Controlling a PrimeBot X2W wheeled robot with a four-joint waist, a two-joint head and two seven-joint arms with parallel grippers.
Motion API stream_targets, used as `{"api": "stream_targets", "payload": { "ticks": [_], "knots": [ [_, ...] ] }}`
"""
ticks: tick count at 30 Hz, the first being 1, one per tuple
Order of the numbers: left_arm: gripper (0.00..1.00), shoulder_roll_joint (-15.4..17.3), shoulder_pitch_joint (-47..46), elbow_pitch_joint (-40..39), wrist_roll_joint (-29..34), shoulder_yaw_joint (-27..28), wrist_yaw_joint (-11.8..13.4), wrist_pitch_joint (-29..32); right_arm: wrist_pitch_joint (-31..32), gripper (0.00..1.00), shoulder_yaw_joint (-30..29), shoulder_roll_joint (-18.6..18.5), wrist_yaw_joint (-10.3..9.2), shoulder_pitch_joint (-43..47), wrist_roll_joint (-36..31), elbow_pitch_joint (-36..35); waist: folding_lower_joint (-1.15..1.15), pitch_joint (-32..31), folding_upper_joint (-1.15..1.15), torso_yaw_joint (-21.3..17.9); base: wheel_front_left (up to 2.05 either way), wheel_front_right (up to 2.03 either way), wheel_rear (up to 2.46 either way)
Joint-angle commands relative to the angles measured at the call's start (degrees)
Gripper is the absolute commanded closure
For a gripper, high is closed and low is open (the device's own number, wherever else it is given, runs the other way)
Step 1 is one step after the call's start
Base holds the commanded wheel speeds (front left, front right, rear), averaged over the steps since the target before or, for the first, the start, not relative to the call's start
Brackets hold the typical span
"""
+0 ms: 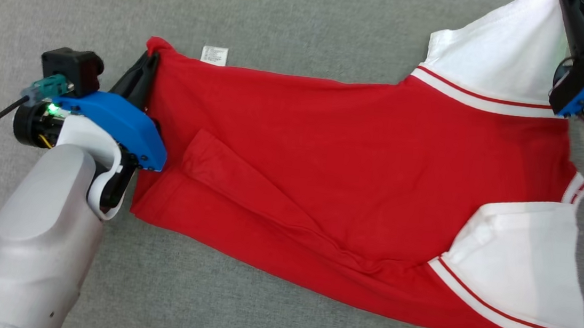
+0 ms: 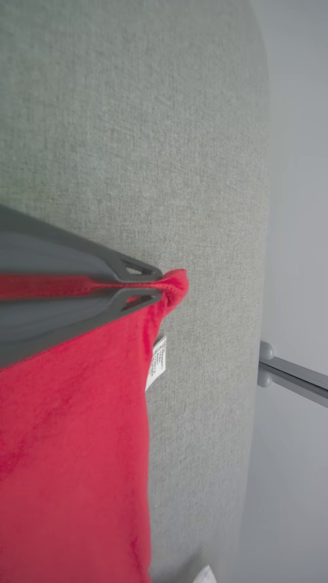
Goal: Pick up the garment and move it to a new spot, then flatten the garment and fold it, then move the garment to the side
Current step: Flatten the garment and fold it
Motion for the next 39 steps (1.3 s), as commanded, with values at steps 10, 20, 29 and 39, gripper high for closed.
{"api": "stream_targets", "payload": {
  "ticks": [10, 20, 29, 39],
  "knots": [
    [1.00, 4.68, 11.05, -12.66, 0.26, 0.99, 4.49, -1.30, -10.23, 1.00, -2.44, -2.34, 0.01, 19.40, 2.55, -16.30, 0.00, -7.29, -0.01, -5.25, 0.00, 0.00, 0.00],
    [1.00, 7.19, 27.85, -25.87, -3.03, 5.09, 11.57, -2.61, -12.33, 1.00, -11.41, 3.59, 0.02, 46.28, 3.57, -31.23, 0.00, -9.87, -0.01, -7.95, 0.00, 0.00, 0.00],
    [1.00, 8.47, 35.48, -31.05, -4.86, 6.88, 14.80, -1.70, -10.72, 1.00, -18.39, 9.60, 0.02, 59.26, 1.12, -36.42, 0.00, -11.43, -0.01, -9.18, 0.00, 0.00, 0.00],
    [0.00, 7.21, 41.36, -33.91, -4.38, 8.70, 19.61, -5.49, -10.56, 0.00, -21.70, 14.39, 0.02, 63.62, -6.48, -40.11, 0.00, -12.82, -0.01, -9.85, 0.00, 0.00, 0.00]
  ]
}}
